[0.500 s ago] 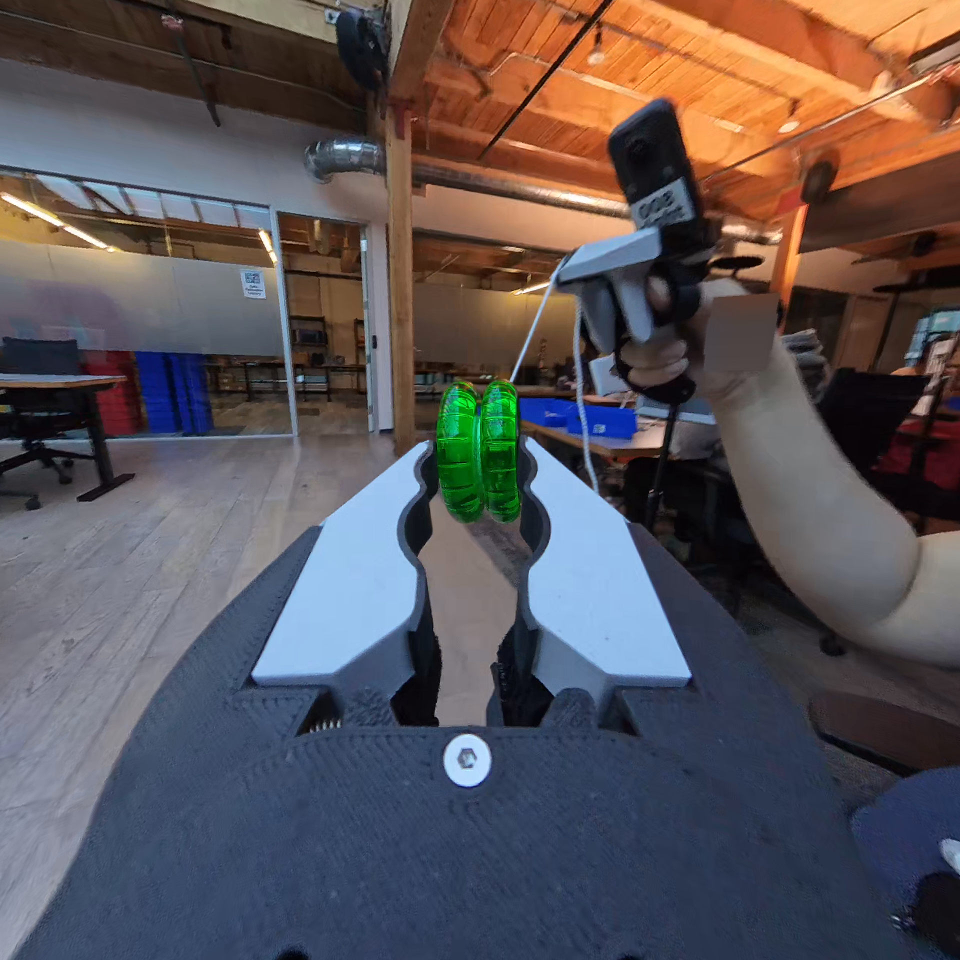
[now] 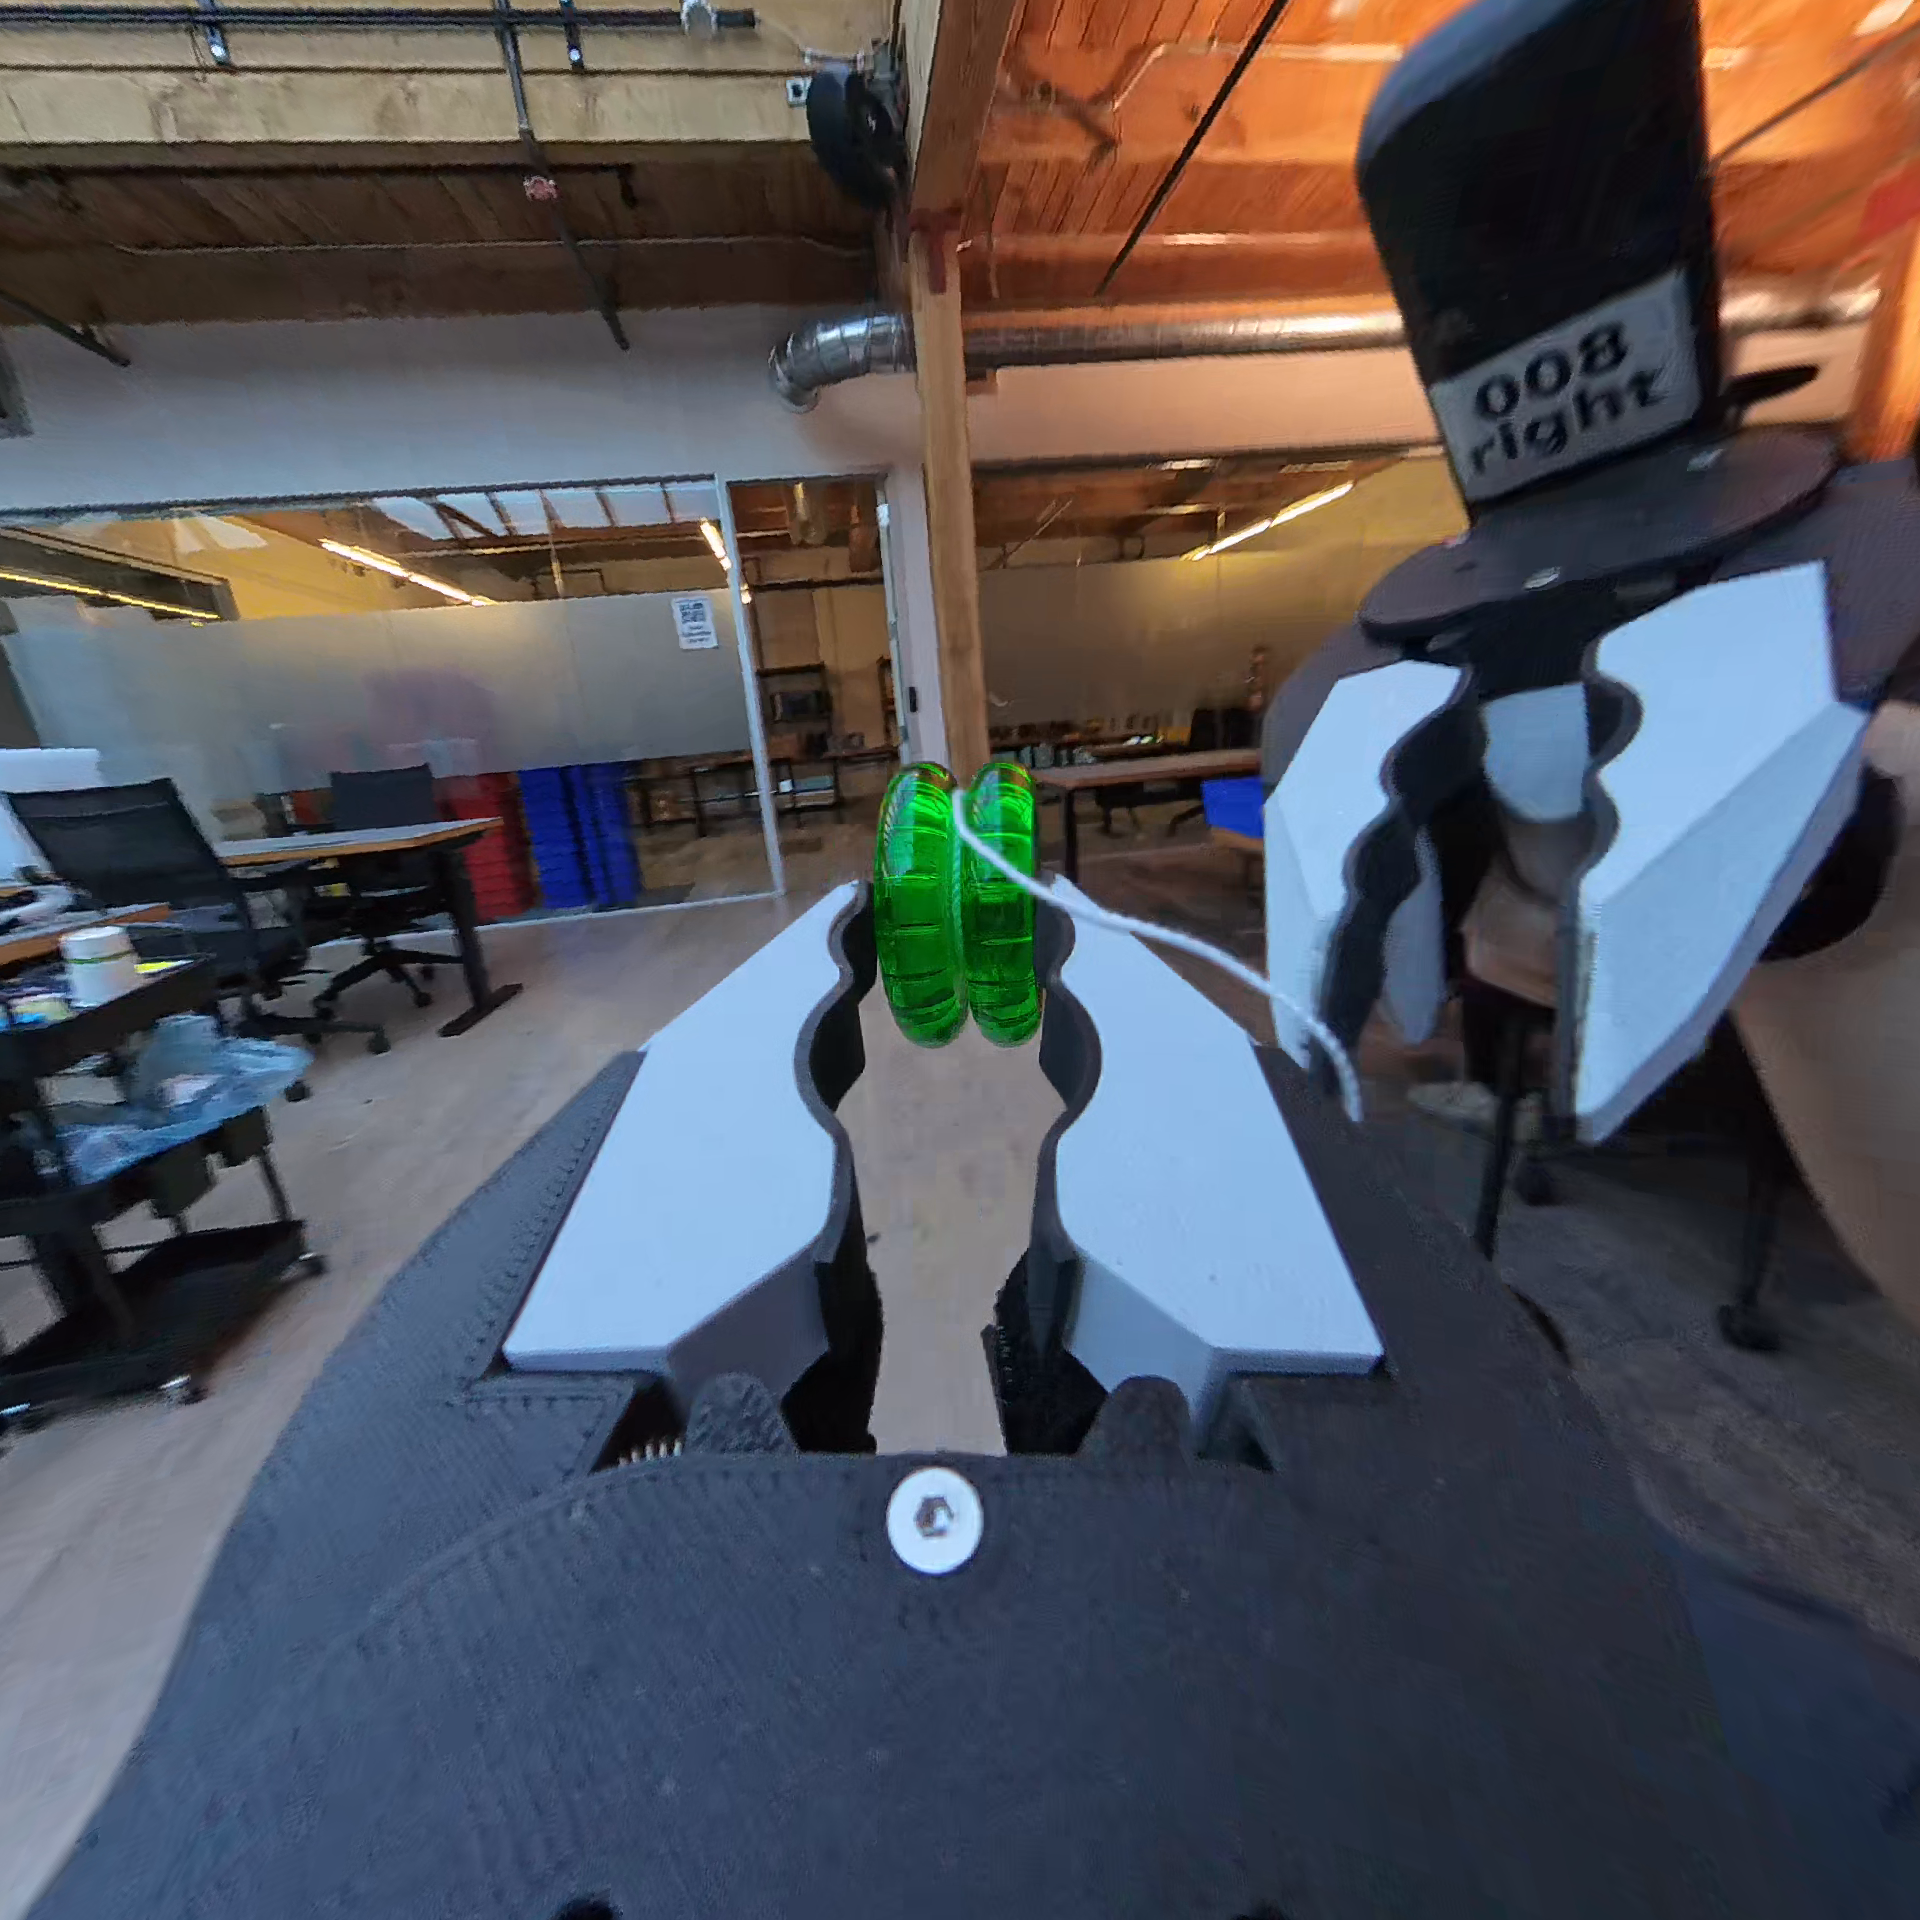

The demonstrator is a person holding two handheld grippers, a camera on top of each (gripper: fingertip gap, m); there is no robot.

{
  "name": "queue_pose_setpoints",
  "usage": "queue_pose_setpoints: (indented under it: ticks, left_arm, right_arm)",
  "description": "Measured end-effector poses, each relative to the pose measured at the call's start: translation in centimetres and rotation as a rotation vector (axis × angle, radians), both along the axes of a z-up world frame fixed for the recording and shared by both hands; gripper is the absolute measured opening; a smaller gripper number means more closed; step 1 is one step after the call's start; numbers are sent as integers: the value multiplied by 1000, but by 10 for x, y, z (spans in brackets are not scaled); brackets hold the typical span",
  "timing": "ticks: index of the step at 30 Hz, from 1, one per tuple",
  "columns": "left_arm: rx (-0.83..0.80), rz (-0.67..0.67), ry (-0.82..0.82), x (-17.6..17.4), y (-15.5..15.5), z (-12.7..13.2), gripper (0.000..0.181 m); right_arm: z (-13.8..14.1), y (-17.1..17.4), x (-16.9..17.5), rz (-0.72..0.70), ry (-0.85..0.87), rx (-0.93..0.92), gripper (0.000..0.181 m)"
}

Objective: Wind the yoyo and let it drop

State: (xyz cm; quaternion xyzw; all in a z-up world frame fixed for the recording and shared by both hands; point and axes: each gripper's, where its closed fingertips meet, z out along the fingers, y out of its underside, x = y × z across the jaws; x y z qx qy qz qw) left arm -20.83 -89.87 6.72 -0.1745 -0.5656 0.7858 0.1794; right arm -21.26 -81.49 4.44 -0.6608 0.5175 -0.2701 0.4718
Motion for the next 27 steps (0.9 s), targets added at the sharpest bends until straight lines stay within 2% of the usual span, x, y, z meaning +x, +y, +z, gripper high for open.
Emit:
queue_pose_setpoints:
  ticks: [2, 4, 5, 6, 7, 8, 10, 12, 14, 15, 16, 20, 22, 25, 27]
  left_arm:
    - [-15, -101, 93, -1, 11, 8, 28]
    - [-19, -194, 167, -3, 19, 15, 28]
    - [-22, -248, 201, -6, 23, 18, 28]
    - [-26, -299, 233, -9, 27, 22, 28]
    - [-22, -347, 257, -12, 31, 24, 28]
    - [-12, -388, 273, -16, 33, 25, 28]
    - [14, -439, 279, -22, 34, 25, 28]
    - [42, -457, 262, -28, 34, 22, 28]
    - [80, -471, 254, -30, 33, 19, 28]
    - [95, -474, 260, -29, 32, 18, 28]
    - [111, -479, 267, -28, 32, 16, 28]
    - [229, -492, 225, -24, 28, -5, 28]
    - [261, -456, 240, -8, 26, -12, 37]
    - [233, -368, 311, 28, 24, -10, 49]
    - [222, -358, 325, 36, 27, -5, 51]
  right_arm:
    - [20, -16, -12, -62, -178, -87, 28]
    - [44, -49, -25, -212, -396, -160, 27]
    - [54, -64, -31, -274, -491, -138, 34]
    - [59, -77, -34, -309, -554, -82, 50]
    - [58, -84, -34, -310, -574, 2, 71]
    - [53, -83, -31, -262, -561, 93, 78]
    - [48, -73, -25, -143, -548, 255, 75]
    - [42, -68, -18, -85, -538, 326, 67]
    - [33, -60, -14, -11, -511, 327, 55]
    - [30, -51, -16, 55, -498, 337, 34]
    - [27, -47, -16, 86, -483, 345, 30]
    - [24, -60, -16, 39, -471, 435, 30]
    - [23, -72, -19, 11, -465, 496, 30]
    - [25, -84, -28, -15, -471, 544, 29]
    - [27, -87, -29, -25, -474, 539, 29]
